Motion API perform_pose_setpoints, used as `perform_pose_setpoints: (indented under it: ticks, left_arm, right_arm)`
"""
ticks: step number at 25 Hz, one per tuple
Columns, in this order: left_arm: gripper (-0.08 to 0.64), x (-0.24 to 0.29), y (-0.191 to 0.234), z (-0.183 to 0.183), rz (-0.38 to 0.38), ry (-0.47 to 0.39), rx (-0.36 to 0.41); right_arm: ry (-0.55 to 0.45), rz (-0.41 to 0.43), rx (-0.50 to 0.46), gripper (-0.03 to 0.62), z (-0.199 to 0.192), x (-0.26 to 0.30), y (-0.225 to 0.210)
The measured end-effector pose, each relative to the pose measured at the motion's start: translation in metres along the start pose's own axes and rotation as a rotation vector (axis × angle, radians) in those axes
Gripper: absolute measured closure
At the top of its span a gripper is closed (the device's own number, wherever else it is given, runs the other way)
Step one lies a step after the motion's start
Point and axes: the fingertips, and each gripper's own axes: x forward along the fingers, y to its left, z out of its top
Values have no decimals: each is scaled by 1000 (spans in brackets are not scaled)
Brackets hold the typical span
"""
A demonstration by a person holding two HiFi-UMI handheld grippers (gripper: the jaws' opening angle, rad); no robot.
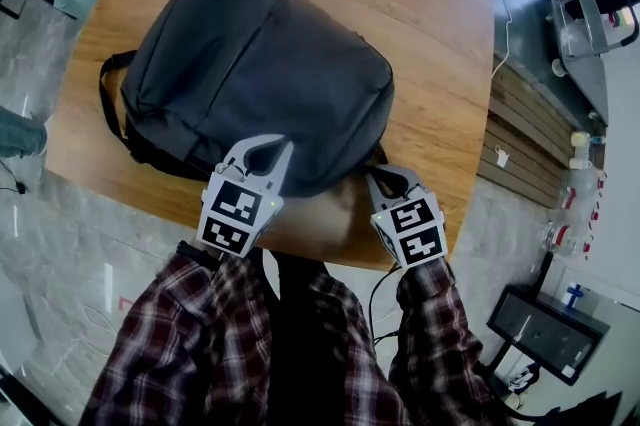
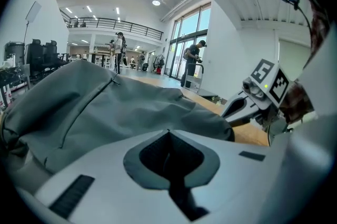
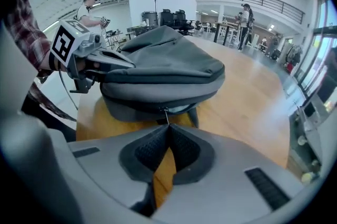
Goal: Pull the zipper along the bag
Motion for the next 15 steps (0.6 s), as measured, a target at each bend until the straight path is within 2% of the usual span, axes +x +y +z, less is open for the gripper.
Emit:
perform_pose_setpoints:
  ticks: [9,13,15]
  left_arm:
    - [551,3,-8,-4,-38,18,51]
    - [551,2,-9,-4,-83,24,62]
    - [551,2,-8,-4,-136,49,111]
  right_arm:
    - [23,-60,77,577,14,24,-80]
    - [23,-34,92,583,18,26,-76]
    - [10,-21,121,584,15,18,-66]
